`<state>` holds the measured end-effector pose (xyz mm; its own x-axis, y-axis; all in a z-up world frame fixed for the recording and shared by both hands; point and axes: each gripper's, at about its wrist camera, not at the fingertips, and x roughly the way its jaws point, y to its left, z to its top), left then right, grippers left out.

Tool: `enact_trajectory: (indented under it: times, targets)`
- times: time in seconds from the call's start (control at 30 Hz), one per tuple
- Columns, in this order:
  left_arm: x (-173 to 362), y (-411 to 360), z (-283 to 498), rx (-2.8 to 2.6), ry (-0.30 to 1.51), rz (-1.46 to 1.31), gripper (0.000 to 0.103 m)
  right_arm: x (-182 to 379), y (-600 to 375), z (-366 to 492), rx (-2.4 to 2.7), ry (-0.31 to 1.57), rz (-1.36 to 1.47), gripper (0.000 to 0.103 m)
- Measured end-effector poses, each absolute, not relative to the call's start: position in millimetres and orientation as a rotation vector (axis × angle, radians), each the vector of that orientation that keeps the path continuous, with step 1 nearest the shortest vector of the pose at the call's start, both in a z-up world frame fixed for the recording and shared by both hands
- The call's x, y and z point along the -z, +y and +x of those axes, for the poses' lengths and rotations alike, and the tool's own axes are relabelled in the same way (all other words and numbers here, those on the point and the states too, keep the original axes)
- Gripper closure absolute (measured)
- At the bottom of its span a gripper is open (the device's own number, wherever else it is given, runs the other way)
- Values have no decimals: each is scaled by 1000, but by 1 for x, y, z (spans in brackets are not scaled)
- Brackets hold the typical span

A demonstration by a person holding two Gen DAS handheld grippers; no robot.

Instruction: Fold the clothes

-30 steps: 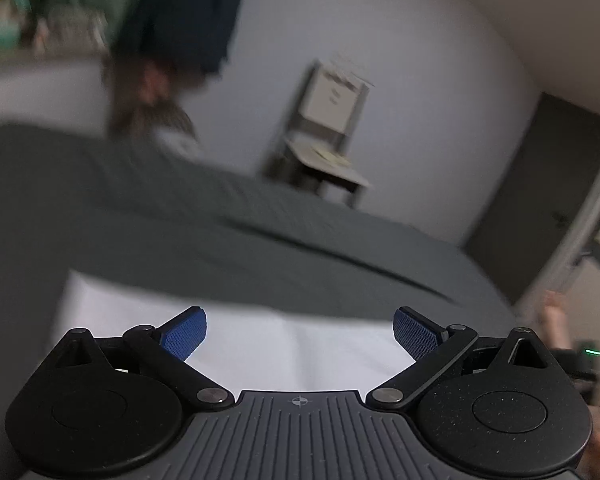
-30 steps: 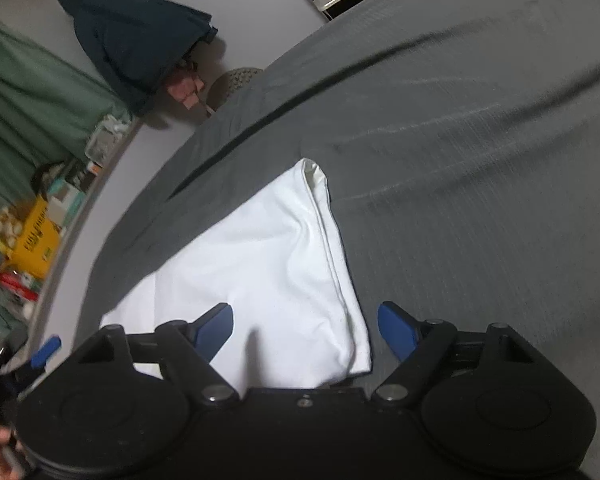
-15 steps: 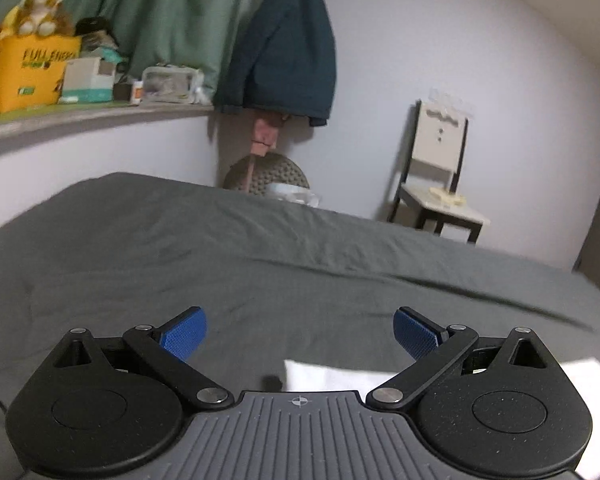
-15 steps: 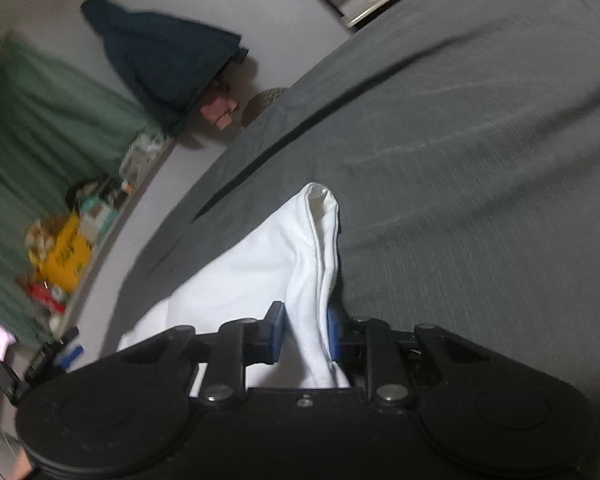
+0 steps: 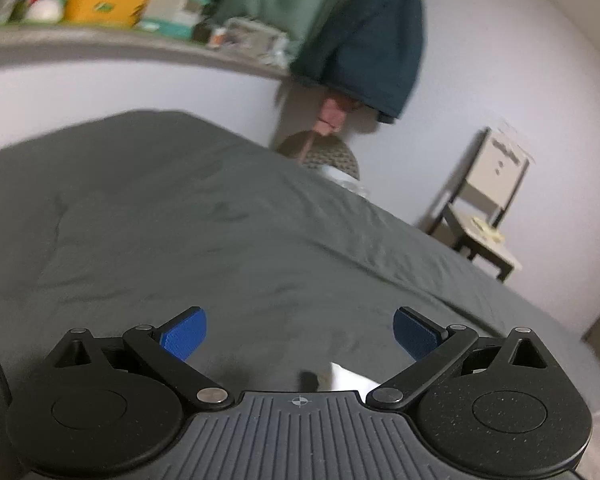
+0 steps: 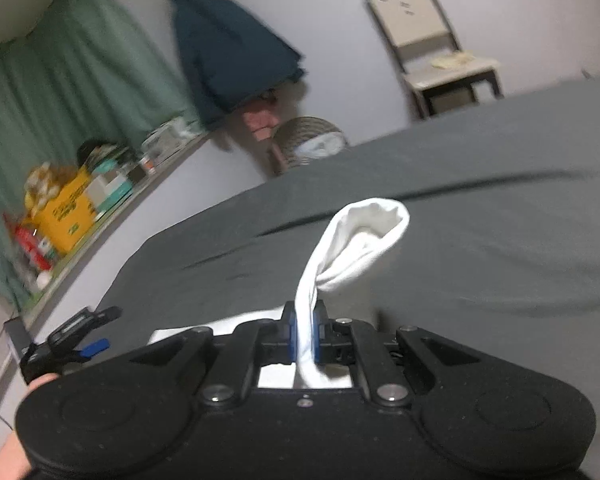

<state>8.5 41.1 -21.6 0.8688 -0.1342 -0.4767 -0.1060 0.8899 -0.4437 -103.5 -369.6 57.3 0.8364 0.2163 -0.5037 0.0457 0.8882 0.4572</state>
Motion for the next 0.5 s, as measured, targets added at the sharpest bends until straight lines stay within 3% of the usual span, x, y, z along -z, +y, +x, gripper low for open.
enact_trajectory:
  times: [0.2,0.5]
  targets:
    - [34,58,7,-41,520,-595,2,-87,-258,-71,-177,539,292,96]
    - [48,75,9,-59,501,-730,2,-39,-131,-15,-324,681,124,96]
